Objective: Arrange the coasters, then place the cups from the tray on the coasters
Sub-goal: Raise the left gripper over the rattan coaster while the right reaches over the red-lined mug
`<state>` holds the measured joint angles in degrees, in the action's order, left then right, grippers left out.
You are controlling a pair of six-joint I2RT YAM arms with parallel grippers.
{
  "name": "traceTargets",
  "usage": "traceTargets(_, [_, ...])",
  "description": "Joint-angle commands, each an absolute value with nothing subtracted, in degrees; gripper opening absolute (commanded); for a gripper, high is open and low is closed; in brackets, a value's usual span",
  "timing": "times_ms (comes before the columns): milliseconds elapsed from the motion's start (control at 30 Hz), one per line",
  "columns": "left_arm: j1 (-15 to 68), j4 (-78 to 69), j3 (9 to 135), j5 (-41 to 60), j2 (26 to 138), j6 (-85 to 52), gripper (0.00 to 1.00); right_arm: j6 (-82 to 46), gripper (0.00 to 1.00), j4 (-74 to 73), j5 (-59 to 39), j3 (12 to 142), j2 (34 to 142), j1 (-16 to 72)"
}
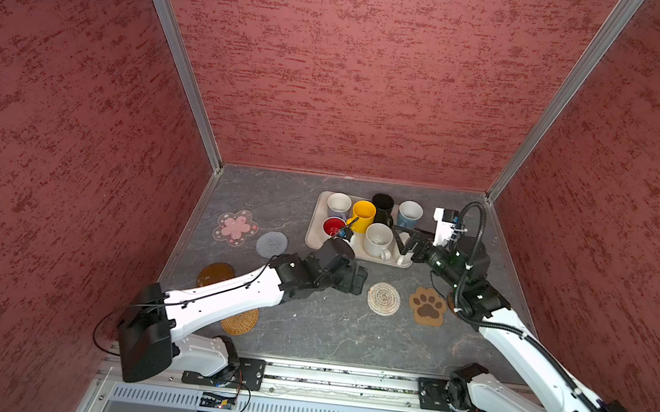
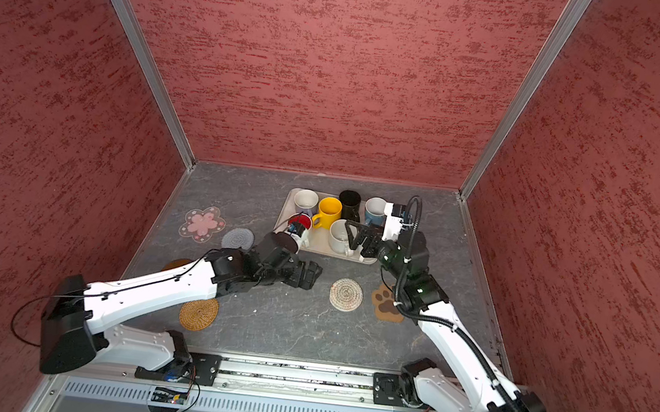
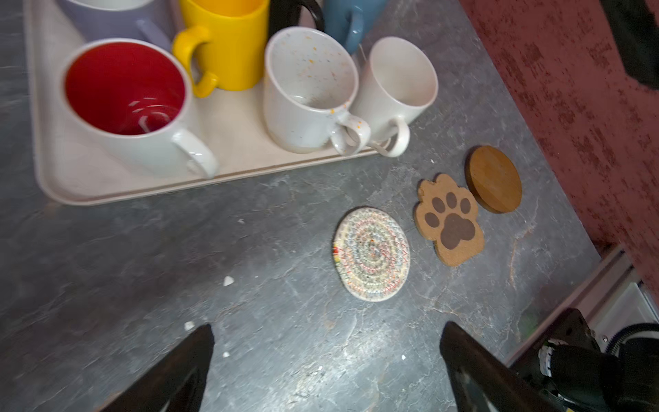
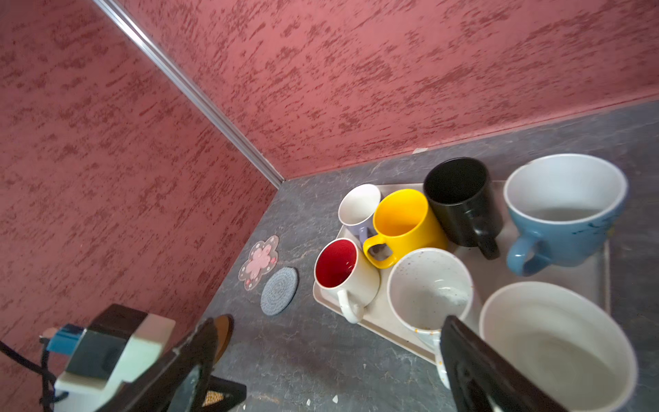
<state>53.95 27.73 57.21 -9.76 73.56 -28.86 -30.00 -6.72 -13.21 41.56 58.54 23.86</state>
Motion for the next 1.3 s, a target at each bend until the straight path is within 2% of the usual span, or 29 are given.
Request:
traceTargets(0, [52.4, 32.8, 54.5, -15.2, 68.3, -31.2, 0.99, -27.3, 0.98, -6.7, -9.4, 45.1, 61.7, 27.4])
traceTargets(200, [49.4, 41.8, 50.8, -20.7, 59.5, -37.7, 1.0, -27.5, 0.98, -9.0, -8.5, 49.5, 70.2, 32.2])
traceTargets(433, [48.3, 55.1, 47.1, -26.4, 50.7, -47.5, 1.0, -28.4, 0.98, -11.9, -11.2, 54.5, 77.0, 33.9])
traceTargets(767, [48.5, 74.4, 39.5, -34.2, 35.4, -72.8, 1.0, -30.1, 0.98, -17.8, -20.2, 67.3, 91.4, 34.4])
traceTargets(967, [47.0, 76.6, 37.2, -37.1, 38.7, -78.4, 1.0, -31.3, 0.98, -22.2, -21.4, 67.4, 92.9, 34.4])
traceTargets(1167, [39.8, 74.6, 35.1, -35.6, 44.1, -78.5, 1.0, -29.8, 0.98, -23.4, -20.2, 63.9, 92.1, 34.3])
traceTargets(1267, [36.7, 70.6, 34.2, -32.5, 43.7, -74.1, 0.87, -29.9, 0.98, -23.3, -19.9, 63.8, 92.1, 33.9])
